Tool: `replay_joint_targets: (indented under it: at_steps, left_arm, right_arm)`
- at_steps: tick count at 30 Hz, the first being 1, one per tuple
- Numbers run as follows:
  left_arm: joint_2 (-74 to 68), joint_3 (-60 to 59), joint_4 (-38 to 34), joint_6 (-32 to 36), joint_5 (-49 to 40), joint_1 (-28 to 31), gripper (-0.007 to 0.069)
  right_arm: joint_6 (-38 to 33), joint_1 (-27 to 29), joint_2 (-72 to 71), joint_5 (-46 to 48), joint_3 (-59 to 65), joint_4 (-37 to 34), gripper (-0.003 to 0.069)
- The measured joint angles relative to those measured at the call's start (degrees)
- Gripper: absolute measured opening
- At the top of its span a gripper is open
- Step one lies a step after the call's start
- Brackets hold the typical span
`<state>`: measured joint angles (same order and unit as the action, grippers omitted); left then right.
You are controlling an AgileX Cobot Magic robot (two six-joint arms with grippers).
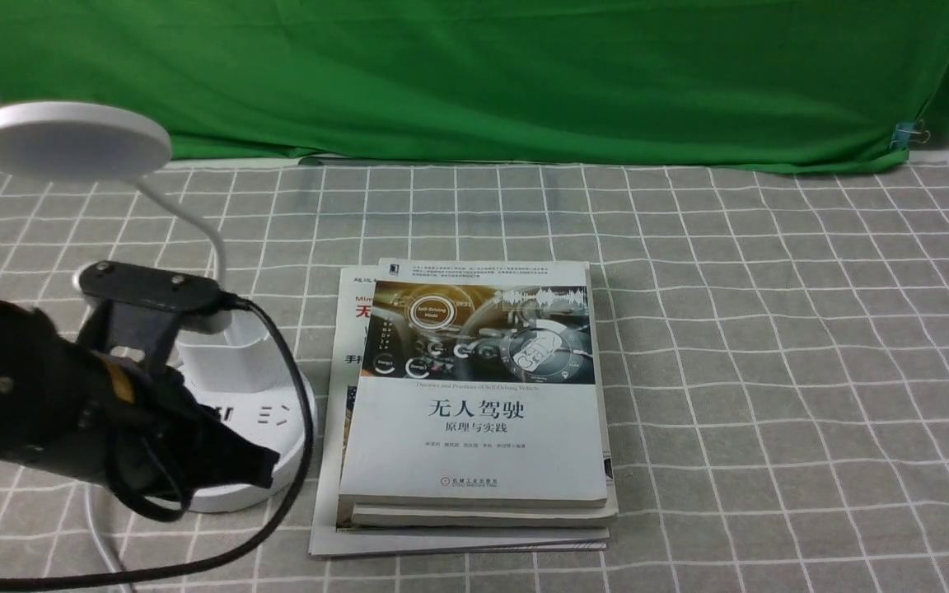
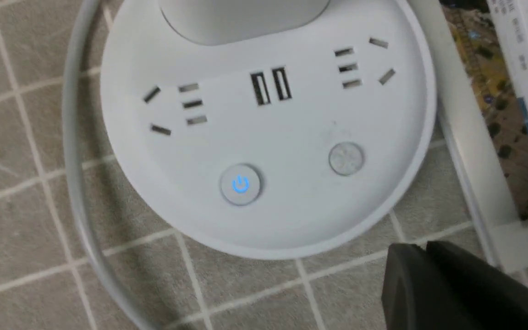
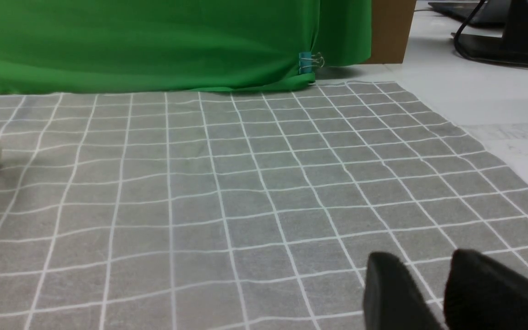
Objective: Turn on the desk lamp on the grey coffee tablecloth with your hand.
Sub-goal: 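Press the power button on the lamp base to turn the lamp on with the left gripper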
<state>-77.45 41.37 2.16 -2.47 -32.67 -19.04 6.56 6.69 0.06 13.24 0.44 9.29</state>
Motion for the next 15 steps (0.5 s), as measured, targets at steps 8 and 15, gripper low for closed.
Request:
replay_joint_targets:
  at_steps: [8, 15]
  left_arm:
    - [-7.0, 1.1, 12.2, -9.6, 5.6, -2.2, 0.0019]
    - [-10.0, 1.1, 15.5, -10.0, 8.7, -2.2, 0.0019]
  right_arm:
    - [0.0, 0.0, 0.0, 0.0, 0.0, 0.0, 0.0239]
    - [0.0, 0.0, 0.0, 0.0, 0.0, 0.0, 0.0239]
